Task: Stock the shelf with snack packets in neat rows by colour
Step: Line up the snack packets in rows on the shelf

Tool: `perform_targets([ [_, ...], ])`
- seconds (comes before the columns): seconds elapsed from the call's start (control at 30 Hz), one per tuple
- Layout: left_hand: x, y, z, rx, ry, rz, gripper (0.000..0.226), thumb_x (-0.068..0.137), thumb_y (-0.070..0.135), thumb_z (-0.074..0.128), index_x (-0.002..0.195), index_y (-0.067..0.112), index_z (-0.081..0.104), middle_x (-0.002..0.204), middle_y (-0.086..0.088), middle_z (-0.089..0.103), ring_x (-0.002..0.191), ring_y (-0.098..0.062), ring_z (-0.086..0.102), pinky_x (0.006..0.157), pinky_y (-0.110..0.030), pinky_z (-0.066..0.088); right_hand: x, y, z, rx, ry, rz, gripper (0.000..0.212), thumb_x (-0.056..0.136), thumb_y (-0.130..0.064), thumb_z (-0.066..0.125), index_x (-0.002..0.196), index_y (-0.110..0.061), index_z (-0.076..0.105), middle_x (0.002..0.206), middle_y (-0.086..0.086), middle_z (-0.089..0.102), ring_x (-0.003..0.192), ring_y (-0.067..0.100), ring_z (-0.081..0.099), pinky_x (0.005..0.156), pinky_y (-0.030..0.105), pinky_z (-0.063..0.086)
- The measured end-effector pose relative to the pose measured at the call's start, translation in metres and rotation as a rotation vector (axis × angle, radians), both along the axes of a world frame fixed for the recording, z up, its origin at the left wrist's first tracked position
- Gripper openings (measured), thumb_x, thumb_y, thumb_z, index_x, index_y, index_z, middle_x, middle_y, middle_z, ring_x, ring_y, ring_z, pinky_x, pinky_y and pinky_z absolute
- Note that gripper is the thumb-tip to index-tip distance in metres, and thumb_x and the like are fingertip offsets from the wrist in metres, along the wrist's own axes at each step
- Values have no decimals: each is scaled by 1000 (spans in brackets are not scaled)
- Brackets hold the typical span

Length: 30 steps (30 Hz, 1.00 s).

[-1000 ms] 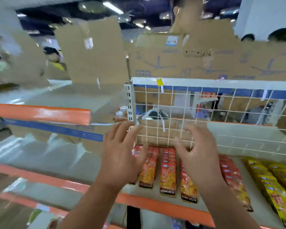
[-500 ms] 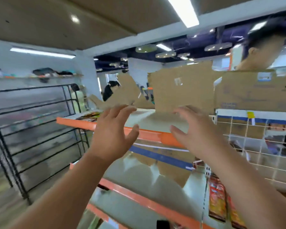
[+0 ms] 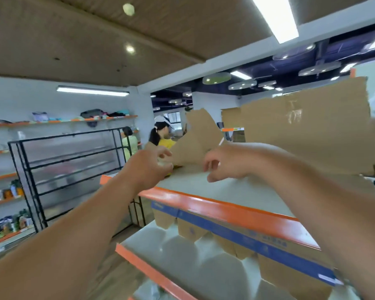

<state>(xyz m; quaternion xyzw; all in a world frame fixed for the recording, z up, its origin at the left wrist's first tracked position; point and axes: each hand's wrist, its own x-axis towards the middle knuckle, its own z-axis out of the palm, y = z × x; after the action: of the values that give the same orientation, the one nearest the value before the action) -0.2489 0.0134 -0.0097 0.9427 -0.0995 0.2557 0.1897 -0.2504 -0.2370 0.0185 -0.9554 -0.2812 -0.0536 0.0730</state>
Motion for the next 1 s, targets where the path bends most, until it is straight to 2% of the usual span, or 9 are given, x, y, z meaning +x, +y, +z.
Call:
perform_targets([
  [0.13, 52, 16, 11, 35, 113, 4, 26, 93, 40, 63, 118, 36, 66, 104, 17, 62, 92, -9, 65, 75, -31, 55, 63, 39, 13, -122, 33, 18, 40, 96, -40, 62, 133, -26, 58, 114, -11, 57, 89, 10, 51, 71, 26, 41],
  [0.23, 90, 32, 14, 67, 175, 2, 25, 92, 41, 64, 116, 37, 67, 110, 15, 66, 95, -9, 67, 86, -36, 59, 110, 67, 16, -180, 61, 28, 37, 96, -32, 64, 130, -19, 61, 127, -1, 60, 96, 18, 57, 70, 27, 50],
  [0.3, 116, 45, 13, 57, 195, -14, 22, 93, 40, 64, 115, 37, 66, 111, 15, 65, 97, -9, 66, 86, -37, 60, 139, 82, 16, -187, 57, 29, 30, 92, -33, 67, 119, -19, 66, 119, 1, 63, 102, 25, 63, 78, 36, 57],
  [0.4, 154, 64, 9, 65, 229, -42, 21, 92, 42, 65, 113, 40, 64, 112, 15, 64, 98, -10, 66, 83, -36, 59, 170, 102, 17, -238, 44, 16, 24, 92, -36, 65, 111, -21, 66, 105, 0, 63, 94, 23, 62, 72, 33, 54],
  [0.5, 193, 83, 5, 96, 284, -52, 28, 92, 44, 65, 120, 39, 64, 116, 14, 63, 105, -10, 61, 86, -31, 51, 197, 124, 14, -250, 54, -17, 31, 92, -36, 66, 117, -18, 68, 116, 3, 64, 106, 26, 61, 92, 41, 54],
  [0.6, 236, 104, 3, 154, 340, -90, 31, 89, 46, 65, 119, 39, 66, 114, 13, 65, 103, -11, 64, 88, -33, 54, 221, 143, 11, -249, 63, -77, 33, 91, -37, 66, 119, -20, 66, 119, 0, 60, 112, 26, 58, 97, 42, 49],
  [0.7, 277, 123, 5, 185, 368, -163, 36, 86, 46, 65, 121, 36, 69, 115, 12, 67, 101, -12, 67, 92, -39, 57, 238, 160, 11, -246, 78, -188, 34, 91, -39, 65, 122, -26, 64, 114, -5, 55, 110, 24, 54, 96, 38, 46],
  [0.9, 334, 142, 10, 384, 476, -336, 27, 92, 49, 68, 115, 36, 71, 103, 19, 65, 98, -6, 64, 87, -30, 53, 282, 201, -2, -261, 150, -307, 38, 88, -39, 66, 124, -27, 65, 116, -3, 64, 105, 24, 61, 94, 40, 51],
  [1.0, 349, 138, 14, 479, 498, -386, 27, 89, 52, 70, 110, 35, 73, 93, 13, 70, 91, -9, 68, 86, -33, 56, 298, 213, -20, -205, 142, -312, 44, 85, -31, 73, 127, -26, 61, 104, -8, 60, 98, 20, 58, 76, 30, 46],
])
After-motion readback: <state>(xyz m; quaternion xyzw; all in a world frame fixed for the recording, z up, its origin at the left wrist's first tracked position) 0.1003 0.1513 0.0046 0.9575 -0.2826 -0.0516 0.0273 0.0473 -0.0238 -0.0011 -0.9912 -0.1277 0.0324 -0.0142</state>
